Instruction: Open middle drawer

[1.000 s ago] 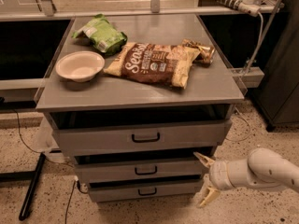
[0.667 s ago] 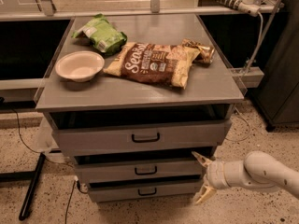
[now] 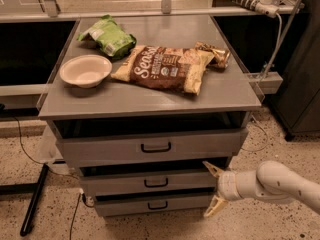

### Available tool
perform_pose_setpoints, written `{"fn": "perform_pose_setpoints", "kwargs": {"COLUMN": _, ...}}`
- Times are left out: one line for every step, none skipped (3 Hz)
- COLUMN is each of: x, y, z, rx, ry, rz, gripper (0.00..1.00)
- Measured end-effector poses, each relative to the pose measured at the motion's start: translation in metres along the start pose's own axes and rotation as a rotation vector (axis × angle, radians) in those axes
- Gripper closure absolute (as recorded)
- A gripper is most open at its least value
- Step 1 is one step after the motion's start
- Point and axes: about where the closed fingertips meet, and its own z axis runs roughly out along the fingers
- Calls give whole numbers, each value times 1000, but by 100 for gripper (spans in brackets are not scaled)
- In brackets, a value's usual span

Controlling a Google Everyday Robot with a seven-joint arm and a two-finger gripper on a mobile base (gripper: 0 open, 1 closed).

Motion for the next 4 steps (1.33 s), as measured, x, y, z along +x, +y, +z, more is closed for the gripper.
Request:
{"fn": "perform_pose_setpoints", "kwargs": {"x": 4, "y": -21, "z": 17, "rx": 45, "ry": -5, "rz": -28, "gripper": 0}}
{"fn": "perform_pose_setpoints", "kwargs": {"x": 14, "y": -36, "z": 35, "rx": 74, "ry": 10, "rz": -37, "gripper": 0}}
{"fn": "perform_pose_setpoints", "kwargs": {"x": 39, "y": -55, "z": 67, "rx": 95, "ry": 47, "rz": -62, "gripper": 0}}
{"fn": "perform_pose_setpoints", "kwargs": {"x": 39, "y": -55, "z": 67, "rx": 95, "ry": 46, "rz": -62, "gripper": 0}}
